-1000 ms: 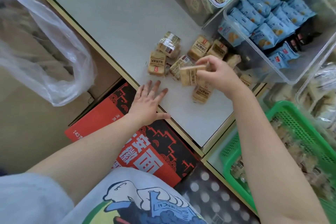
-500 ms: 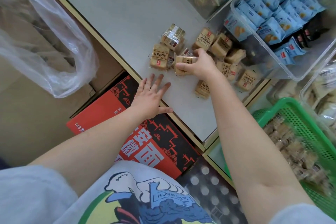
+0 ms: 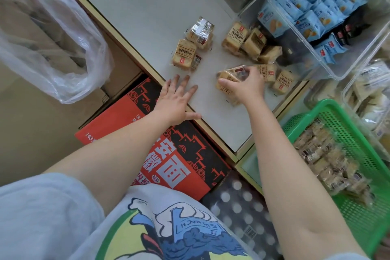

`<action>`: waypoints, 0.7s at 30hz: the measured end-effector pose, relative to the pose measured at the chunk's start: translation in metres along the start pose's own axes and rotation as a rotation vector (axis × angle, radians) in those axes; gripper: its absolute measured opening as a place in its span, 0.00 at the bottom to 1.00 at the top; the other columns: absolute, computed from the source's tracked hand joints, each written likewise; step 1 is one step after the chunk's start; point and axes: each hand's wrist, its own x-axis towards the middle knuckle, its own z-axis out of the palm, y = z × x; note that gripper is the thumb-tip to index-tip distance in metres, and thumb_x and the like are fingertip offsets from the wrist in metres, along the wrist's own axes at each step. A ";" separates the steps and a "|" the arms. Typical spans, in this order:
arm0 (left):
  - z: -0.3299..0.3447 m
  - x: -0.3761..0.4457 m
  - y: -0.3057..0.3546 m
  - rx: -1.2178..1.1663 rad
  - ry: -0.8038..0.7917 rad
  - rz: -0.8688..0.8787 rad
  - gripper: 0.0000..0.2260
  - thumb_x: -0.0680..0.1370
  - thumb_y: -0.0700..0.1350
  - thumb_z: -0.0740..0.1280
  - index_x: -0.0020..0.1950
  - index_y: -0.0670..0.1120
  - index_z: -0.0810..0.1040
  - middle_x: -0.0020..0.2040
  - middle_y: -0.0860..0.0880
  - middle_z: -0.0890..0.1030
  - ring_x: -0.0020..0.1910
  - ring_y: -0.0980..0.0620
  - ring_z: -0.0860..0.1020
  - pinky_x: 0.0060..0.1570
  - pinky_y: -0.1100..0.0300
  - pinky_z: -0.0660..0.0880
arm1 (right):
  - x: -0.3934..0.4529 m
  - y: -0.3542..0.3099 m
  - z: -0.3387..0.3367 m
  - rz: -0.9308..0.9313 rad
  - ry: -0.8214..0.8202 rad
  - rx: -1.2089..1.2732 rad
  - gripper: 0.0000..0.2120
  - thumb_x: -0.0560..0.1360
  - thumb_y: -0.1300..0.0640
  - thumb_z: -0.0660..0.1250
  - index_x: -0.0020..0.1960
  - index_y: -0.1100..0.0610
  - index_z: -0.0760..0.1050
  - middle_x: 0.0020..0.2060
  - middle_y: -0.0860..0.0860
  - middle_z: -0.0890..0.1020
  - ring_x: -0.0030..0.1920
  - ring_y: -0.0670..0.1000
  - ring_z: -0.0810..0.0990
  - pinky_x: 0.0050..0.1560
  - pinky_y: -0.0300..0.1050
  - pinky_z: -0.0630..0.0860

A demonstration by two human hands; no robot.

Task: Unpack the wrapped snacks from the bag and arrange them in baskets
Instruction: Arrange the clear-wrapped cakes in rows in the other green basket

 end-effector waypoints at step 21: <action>-0.088 -0.126 0.142 -1.647 -0.273 0.040 0.28 0.78 0.46 0.71 0.74 0.58 0.62 0.58 0.41 0.82 0.50 0.45 0.85 0.48 0.47 0.83 | -0.209 0.091 -0.075 -0.007 -0.217 1.064 0.27 0.73 0.39 0.70 0.68 0.48 0.71 0.57 0.55 0.82 0.53 0.55 0.84 0.42 0.46 0.81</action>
